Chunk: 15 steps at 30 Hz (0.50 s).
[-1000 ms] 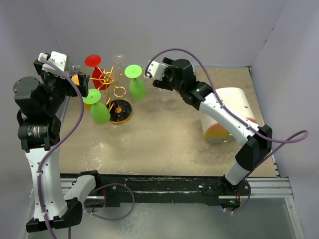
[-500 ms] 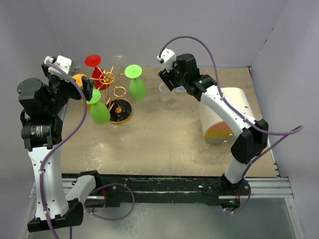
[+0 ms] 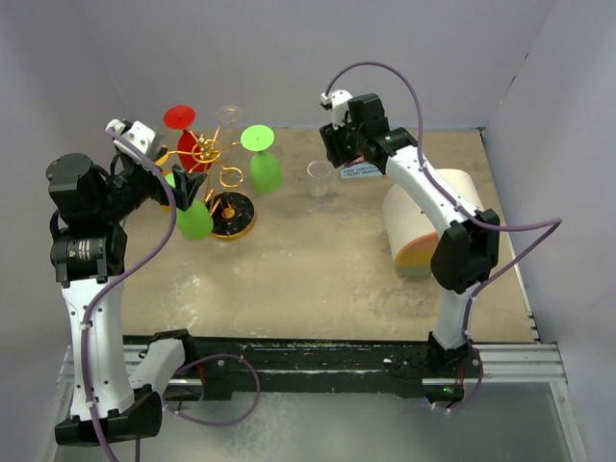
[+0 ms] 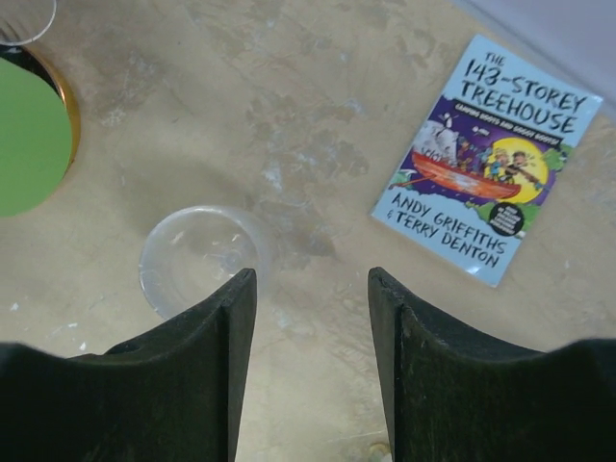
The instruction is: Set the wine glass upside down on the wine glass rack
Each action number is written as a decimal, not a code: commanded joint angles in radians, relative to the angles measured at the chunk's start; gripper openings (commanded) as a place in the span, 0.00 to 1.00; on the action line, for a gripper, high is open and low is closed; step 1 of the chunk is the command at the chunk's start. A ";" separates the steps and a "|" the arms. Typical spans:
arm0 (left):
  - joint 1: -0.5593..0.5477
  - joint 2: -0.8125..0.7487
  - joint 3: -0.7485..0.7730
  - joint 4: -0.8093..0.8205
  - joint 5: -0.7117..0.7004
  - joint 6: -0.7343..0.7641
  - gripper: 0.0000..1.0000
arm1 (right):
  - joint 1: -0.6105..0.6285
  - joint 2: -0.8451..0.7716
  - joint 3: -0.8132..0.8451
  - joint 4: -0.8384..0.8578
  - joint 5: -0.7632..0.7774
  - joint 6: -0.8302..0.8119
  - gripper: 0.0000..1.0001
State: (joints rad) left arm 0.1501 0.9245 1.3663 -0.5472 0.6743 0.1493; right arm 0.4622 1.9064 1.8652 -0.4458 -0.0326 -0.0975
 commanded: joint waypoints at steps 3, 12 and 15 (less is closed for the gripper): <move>0.008 0.009 -0.010 0.054 0.042 -0.013 0.99 | 0.003 0.008 0.058 -0.056 -0.094 0.047 0.53; 0.008 0.004 -0.021 0.056 0.062 -0.015 0.99 | 0.004 0.098 0.134 -0.115 -0.096 0.042 0.45; 0.007 0.006 -0.019 0.059 0.066 -0.017 0.99 | 0.004 0.129 0.167 -0.135 -0.095 0.041 0.41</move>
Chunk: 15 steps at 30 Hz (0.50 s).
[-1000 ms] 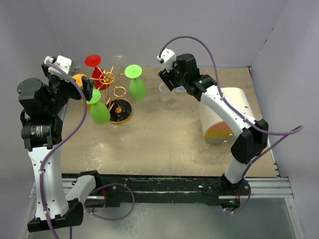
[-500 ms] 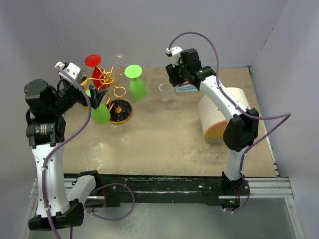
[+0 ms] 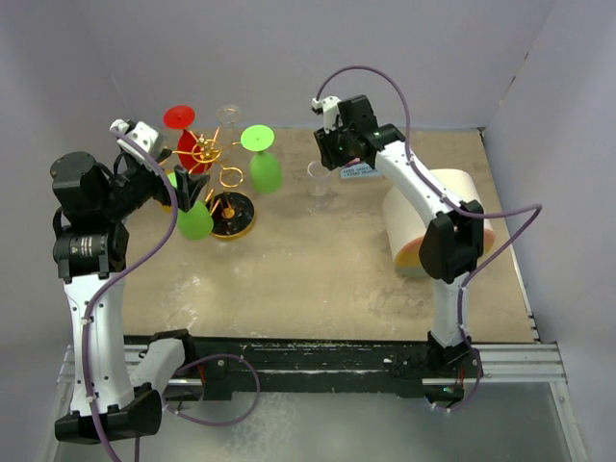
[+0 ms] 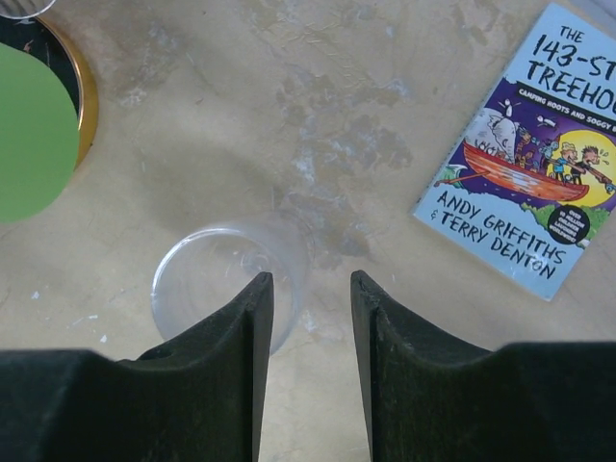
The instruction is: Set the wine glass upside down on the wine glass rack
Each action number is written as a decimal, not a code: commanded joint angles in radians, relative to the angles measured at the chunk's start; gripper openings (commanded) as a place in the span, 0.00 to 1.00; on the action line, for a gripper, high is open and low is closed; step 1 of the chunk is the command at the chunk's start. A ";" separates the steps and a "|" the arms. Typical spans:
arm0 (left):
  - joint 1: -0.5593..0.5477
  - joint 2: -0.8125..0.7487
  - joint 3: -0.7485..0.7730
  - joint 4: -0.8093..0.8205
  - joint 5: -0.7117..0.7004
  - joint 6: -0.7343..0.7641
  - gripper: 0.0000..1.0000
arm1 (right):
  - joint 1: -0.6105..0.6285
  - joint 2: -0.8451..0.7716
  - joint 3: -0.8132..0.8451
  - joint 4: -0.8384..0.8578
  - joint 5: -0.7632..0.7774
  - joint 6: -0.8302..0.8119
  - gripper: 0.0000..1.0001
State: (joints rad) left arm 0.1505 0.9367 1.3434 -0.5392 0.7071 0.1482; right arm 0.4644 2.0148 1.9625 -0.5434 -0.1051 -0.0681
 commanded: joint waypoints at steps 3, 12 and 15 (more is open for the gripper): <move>0.008 -0.004 0.002 0.053 0.034 -0.017 0.99 | 0.002 0.053 0.106 -0.058 -0.017 0.005 0.35; 0.007 0.019 0.011 0.027 0.058 -0.004 0.99 | 0.001 0.054 0.147 -0.117 0.021 -0.052 0.13; 0.006 0.040 0.043 -0.006 0.046 0.007 1.00 | -0.006 0.012 0.140 -0.115 0.030 -0.066 0.07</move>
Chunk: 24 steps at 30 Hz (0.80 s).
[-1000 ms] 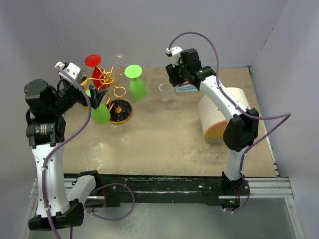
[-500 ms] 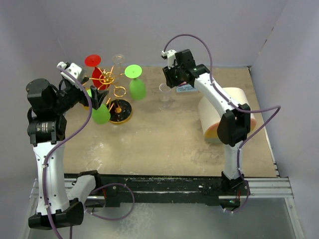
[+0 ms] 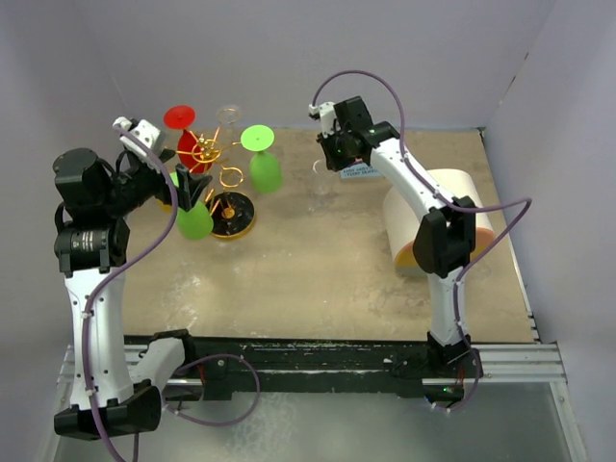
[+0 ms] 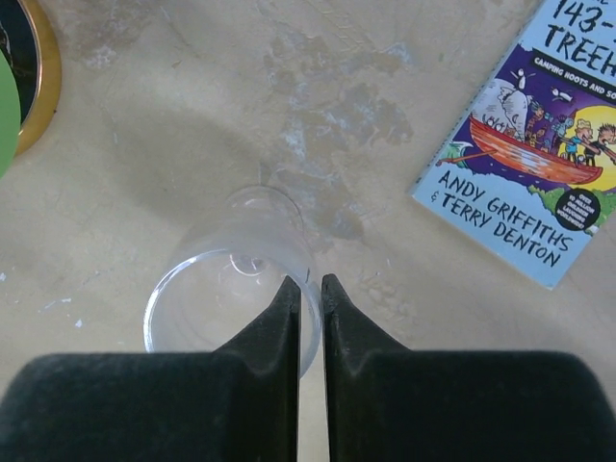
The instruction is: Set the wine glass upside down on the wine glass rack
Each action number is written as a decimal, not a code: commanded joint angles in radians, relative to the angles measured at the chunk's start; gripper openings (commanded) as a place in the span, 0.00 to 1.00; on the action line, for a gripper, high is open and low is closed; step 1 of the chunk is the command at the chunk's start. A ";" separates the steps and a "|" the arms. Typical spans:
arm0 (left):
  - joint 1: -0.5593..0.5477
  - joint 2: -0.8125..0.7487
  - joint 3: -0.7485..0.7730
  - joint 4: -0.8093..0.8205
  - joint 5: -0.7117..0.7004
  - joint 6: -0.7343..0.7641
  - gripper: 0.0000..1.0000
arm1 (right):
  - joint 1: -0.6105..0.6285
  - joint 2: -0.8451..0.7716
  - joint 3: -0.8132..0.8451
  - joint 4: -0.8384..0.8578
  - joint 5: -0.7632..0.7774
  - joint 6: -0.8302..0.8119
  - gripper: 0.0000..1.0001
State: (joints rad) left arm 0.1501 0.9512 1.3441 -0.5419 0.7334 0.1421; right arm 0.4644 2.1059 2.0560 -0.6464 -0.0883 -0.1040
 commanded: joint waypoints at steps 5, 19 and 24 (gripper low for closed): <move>-0.009 0.064 0.088 -0.045 0.006 0.016 0.96 | -0.021 -0.188 0.008 0.010 0.007 -0.047 0.01; -0.223 0.159 0.183 -0.074 -0.124 -0.008 0.96 | -0.064 -0.638 -0.232 0.154 -0.023 -0.103 0.00; -0.364 0.242 0.266 -0.079 -0.235 0.020 0.97 | -0.064 -0.774 -0.285 0.233 -0.028 -0.087 0.00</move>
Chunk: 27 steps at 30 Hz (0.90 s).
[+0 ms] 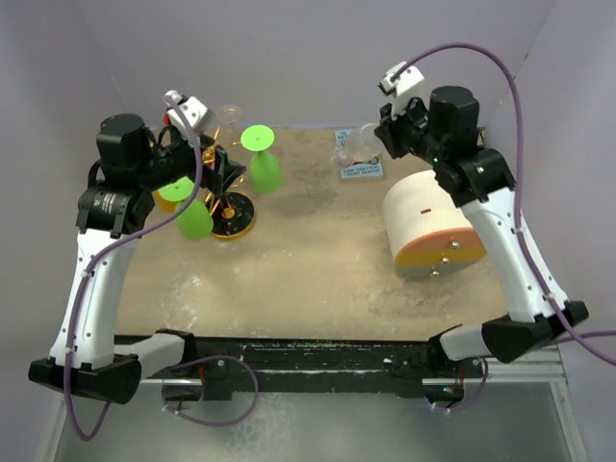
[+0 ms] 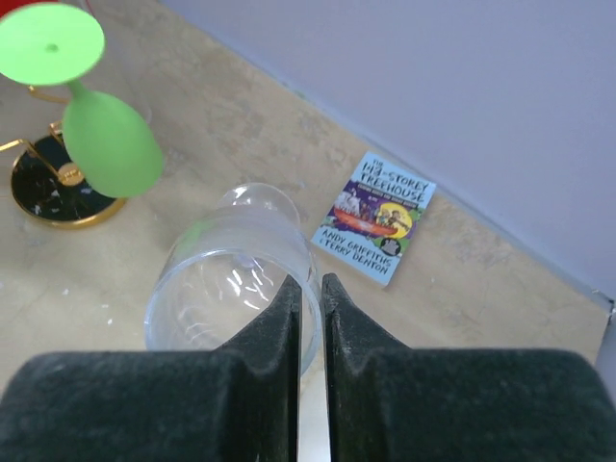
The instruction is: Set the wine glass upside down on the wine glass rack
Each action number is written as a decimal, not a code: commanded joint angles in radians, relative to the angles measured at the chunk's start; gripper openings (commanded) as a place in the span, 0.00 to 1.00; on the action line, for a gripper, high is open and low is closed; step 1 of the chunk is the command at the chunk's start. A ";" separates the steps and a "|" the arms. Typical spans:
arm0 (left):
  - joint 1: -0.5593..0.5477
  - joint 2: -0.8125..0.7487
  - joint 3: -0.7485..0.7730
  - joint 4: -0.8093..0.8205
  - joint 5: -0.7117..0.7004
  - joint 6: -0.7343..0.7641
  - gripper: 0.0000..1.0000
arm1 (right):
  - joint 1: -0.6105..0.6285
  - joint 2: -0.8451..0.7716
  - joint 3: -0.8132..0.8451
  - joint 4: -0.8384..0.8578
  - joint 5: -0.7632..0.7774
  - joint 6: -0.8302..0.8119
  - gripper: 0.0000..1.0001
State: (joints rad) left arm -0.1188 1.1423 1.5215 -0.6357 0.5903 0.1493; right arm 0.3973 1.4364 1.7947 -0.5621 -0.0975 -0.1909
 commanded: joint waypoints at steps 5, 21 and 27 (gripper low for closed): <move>-0.192 0.162 0.214 0.029 -0.067 -0.038 0.97 | 0.003 -0.163 0.004 0.178 -0.049 0.014 0.00; -0.266 0.335 0.273 0.328 0.131 -0.463 0.93 | 0.003 -0.179 0.091 0.188 -0.154 0.047 0.00; -0.277 0.359 0.254 0.356 0.092 -0.523 0.83 | 0.003 -0.186 0.095 0.186 -0.207 0.059 0.00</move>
State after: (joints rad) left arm -0.3927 1.4986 1.7527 -0.3573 0.6987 -0.2939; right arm 0.3981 1.2743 1.8530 -0.4652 -0.2424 -0.1558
